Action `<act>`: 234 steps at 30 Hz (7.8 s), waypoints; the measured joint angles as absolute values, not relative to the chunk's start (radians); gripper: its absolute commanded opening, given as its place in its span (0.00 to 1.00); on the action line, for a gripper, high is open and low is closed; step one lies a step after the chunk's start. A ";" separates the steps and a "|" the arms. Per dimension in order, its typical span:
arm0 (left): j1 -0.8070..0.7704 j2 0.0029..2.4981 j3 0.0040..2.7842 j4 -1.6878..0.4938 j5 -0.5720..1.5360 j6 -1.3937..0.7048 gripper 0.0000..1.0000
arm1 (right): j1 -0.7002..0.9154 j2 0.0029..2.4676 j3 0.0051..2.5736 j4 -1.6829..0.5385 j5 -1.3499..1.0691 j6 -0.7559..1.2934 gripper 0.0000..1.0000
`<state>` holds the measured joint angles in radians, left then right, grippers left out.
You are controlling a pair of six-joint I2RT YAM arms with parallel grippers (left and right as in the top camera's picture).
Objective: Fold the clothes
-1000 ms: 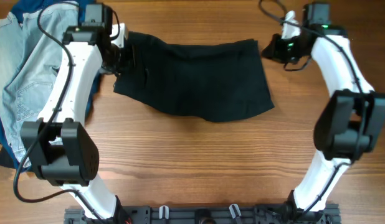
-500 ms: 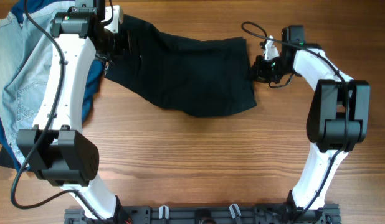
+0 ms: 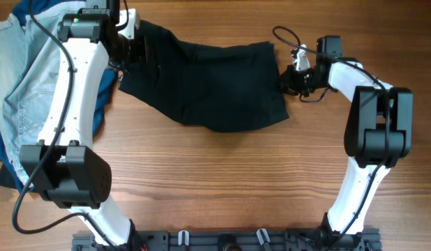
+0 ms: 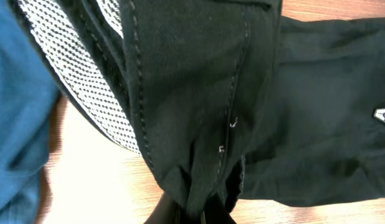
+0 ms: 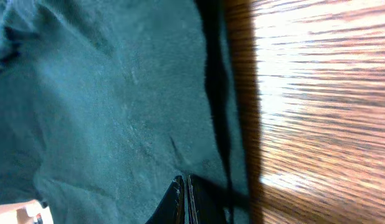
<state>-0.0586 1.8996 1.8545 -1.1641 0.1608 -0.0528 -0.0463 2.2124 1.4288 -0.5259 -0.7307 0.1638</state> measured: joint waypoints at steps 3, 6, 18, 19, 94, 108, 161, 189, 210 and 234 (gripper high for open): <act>-0.080 1.900 1.855 -1.163 0.162 -0.053 0.04 | -0.063 2.225 1.429 -0.521 -0.755 0.173 0.04; -0.103 1.900 1.855 -1.153 0.181 -0.055 0.04 | -0.069 2.235 1.429 -0.517 -0.783 0.179 0.04; -0.322 1.900 1.855 -0.929 0.310 -0.199 0.04 | -0.075 2.242 1.429 -0.514 -0.805 0.183 0.04; -0.341 1.900 1.855 -0.922 0.313 -0.206 0.04 | -0.075 2.242 1.429 -0.514 -0.805 0.183 0.04; 0.090 2.101 1.865 -1.055 0.135 -0.242 1.00 | 0.195 2.121 1.478 -0.742 -0.200 0.422 0.24; 0.090 2.101 1.865 -1.055 0.135 -0.242 1.00 | 0.157 2.149 1.475 -0.551 -0.510 0.425 0.04; 0.090 2.114 1.865 -1.012 0.127 -0.242 1.00 | -0.434 2.129 1.475 -0.184 -0.286 0.756 0.04; 0.090 2.121 1.865 -0.994 0.127 -0.241 1.00 | -0.455 1.789 1.470 -0.506 -0.308 0.564 1.00; 0.090 2.122 1.865 -0.980 0.127 -0.242 1.00 | -0.452 2.185 1.481 -0.282 -0.075 0.109 1.00; 0.090 2.122 1.865 -0.979 0.127 -0.242 1.00 | -0.453 1.452 1.488 -0.488 -0.433 0.078 1.00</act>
